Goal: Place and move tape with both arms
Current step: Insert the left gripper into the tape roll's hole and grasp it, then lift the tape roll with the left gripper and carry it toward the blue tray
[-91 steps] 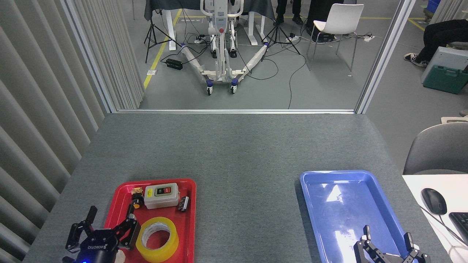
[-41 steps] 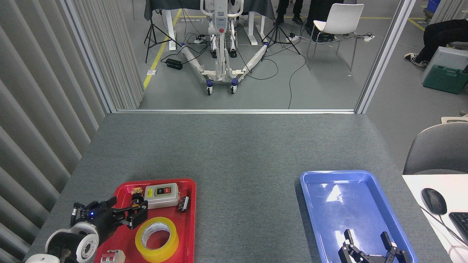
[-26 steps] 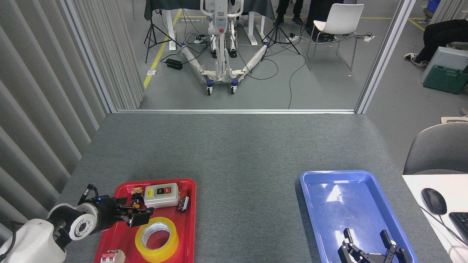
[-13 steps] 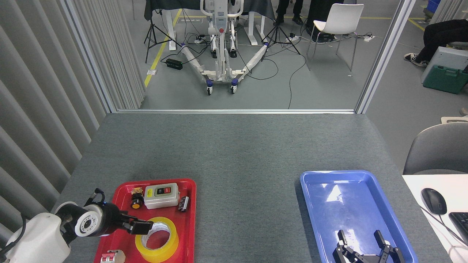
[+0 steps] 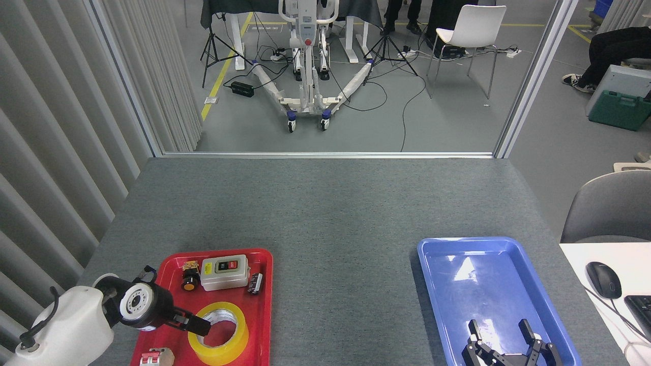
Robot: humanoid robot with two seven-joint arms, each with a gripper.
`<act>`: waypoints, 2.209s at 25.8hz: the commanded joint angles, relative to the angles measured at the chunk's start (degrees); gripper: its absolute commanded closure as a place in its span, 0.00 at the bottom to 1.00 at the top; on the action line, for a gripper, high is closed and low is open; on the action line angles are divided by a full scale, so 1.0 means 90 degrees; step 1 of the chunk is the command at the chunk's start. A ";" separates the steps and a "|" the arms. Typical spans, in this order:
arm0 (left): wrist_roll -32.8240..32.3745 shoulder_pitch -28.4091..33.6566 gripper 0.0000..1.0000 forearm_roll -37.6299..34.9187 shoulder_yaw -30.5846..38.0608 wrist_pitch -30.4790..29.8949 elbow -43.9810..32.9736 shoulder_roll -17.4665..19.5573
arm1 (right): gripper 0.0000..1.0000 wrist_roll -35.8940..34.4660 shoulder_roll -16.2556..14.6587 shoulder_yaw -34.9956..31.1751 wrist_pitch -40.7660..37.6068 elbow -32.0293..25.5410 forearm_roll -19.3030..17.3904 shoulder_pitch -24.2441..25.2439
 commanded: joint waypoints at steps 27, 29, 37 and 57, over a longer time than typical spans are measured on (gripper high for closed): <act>-0.0027 -0.0299 0.90 0.0019 -0.0446 -0.0318 0.0738 -0.0482 | 0.00 -0.0036 -0.0005 -0.0001 0.0002 0.0040 0.0070 -0.0025; -0.0027 -0.0387 1.00 0.0214 -0.0407 -0.0776 0.0708 -0.0472 | 0.00 -0.0036 0.0005 -0.0001 -0.0008 0.0049 0.0060 -0.0025; 0.0266 -0.0455 1.00 0.0723 0.0570 -0.1558 0.0142 -0.0511 | 0.00 -0.0045 -0.0005 -0.0011 -0.0066 0.0069 0.0060 -0.0045; 0.1916 -0.0504 1.00 0.1748 -0.0036 -0.4370 0.1187 -0.3236 | 0.00 -0.0065 0.0063 -0.0206 -0.1307 0.0089 0.0001 -0.0065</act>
